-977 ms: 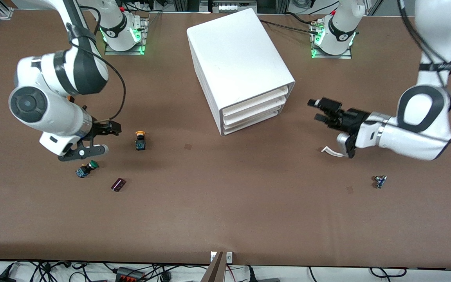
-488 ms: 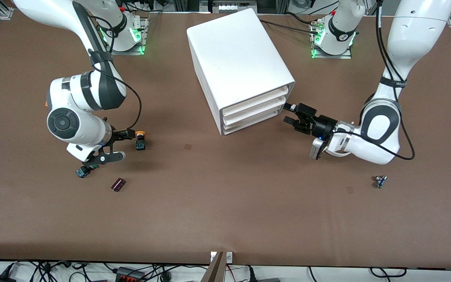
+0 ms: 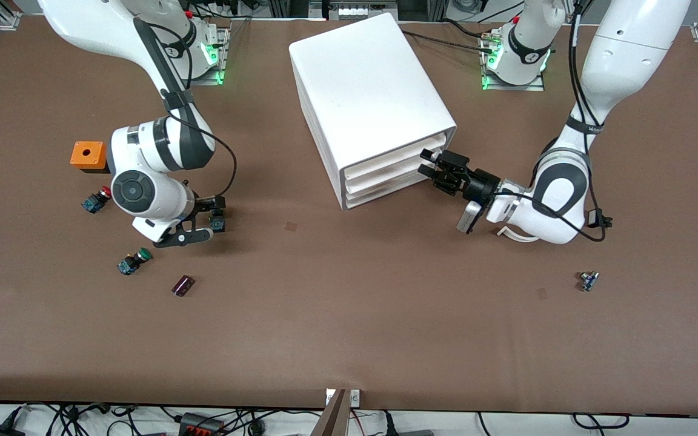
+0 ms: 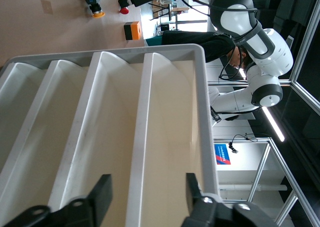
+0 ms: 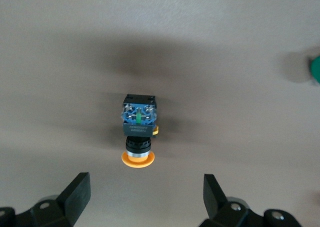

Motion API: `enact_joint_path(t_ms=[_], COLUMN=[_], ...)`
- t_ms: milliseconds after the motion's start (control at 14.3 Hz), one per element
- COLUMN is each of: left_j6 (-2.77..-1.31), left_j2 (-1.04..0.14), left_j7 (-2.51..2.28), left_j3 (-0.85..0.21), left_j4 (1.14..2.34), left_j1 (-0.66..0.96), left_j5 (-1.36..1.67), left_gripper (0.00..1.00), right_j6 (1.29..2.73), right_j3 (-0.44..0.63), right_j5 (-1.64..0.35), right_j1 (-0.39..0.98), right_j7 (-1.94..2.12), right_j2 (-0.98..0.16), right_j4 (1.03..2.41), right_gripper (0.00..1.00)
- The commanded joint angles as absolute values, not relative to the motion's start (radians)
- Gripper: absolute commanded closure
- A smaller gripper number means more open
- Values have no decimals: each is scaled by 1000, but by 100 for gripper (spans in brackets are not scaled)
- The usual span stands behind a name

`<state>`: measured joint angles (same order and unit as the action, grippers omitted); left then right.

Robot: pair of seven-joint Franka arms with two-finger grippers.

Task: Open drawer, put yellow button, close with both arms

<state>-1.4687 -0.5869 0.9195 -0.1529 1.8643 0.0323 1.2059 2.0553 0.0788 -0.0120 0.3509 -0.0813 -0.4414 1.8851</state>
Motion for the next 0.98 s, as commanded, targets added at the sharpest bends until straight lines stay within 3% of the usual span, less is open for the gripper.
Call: enact_joint_path(t_ms=[0, 349, 419, 628, 907], left_j6=[-1476, -1477, -1477, -1477, -1477], left_j2=[-592, -594, -592, -592, -591], left_j7=[946, 950, 950, 951, 945], left_j3=[-161, -161, -160, -160, -147], left_j4=[1878, 1913, 1920, 1924, 1910], left_j1=[25, 48, 49, 48, 34], left_j5=[1230, 1229, 1229, 1224, 1224], left_gripper=[41, 50, 55, 82, 98], right_j6=[2077, 2117, 2131, 2169, 2184], right_j3=[81, 81, 81, 83, 83], right_j5=[-26, -61, -104, -113, -118], right_j1=[360, 357, 357, 365, 357], right_j7=[-95, -127, -124, -127, -129], right_j2=[-446, -469, -482, -509, -528], right_j4=[1923, 1959, 1959, 1956, 1951], right_gripper=[0, 0, 0, 0, 0])
